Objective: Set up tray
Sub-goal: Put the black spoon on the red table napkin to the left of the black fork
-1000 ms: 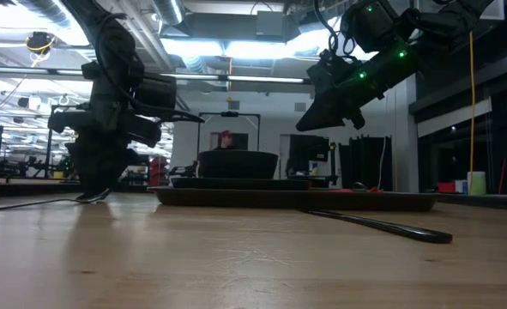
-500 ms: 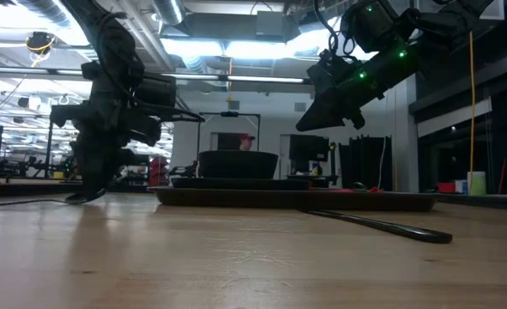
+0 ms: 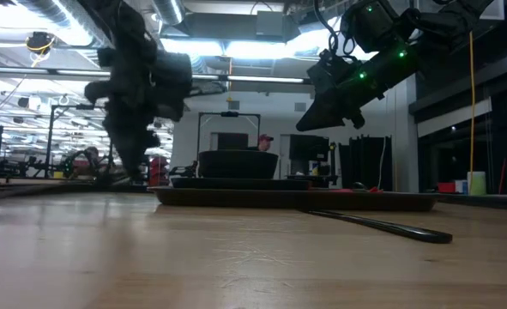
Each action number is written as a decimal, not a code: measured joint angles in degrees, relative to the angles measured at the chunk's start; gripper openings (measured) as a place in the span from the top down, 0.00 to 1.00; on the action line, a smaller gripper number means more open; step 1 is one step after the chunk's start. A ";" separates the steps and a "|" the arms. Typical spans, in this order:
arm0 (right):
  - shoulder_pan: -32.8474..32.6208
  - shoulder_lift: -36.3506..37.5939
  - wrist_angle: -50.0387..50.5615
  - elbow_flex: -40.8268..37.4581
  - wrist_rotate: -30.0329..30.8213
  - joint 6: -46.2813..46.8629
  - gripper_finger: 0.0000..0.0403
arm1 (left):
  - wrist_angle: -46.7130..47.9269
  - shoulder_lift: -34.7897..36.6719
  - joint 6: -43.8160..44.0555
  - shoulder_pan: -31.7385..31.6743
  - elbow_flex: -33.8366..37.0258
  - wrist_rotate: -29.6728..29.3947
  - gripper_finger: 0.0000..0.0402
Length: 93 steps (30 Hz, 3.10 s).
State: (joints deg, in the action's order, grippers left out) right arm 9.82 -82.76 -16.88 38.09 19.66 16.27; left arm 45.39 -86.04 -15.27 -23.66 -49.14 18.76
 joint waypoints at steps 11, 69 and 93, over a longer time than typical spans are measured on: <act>0.00 0.00 0.13 0.00 -0.07 -0.24 0.94 | -0.31 5.80 3.77 7.03 -2.04 -3.90 1.00; -15.26 -5.10 -17.68 6.42 14.09 -18.66 0.98 | -89.98 24.86 0.76 13.18 23.93 -39.23 1.00; -17.06 -20.76 -18.18 21.86 27.28 -29.66 0.86 | -101.20 15.56 0.57 13.23 23.93 -39.73 1.00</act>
State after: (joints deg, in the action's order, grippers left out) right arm -7.24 -103.53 -35.06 59.95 46.94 -13.38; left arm -55.81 -70.48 -14.70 -10.44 -25.21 -20.97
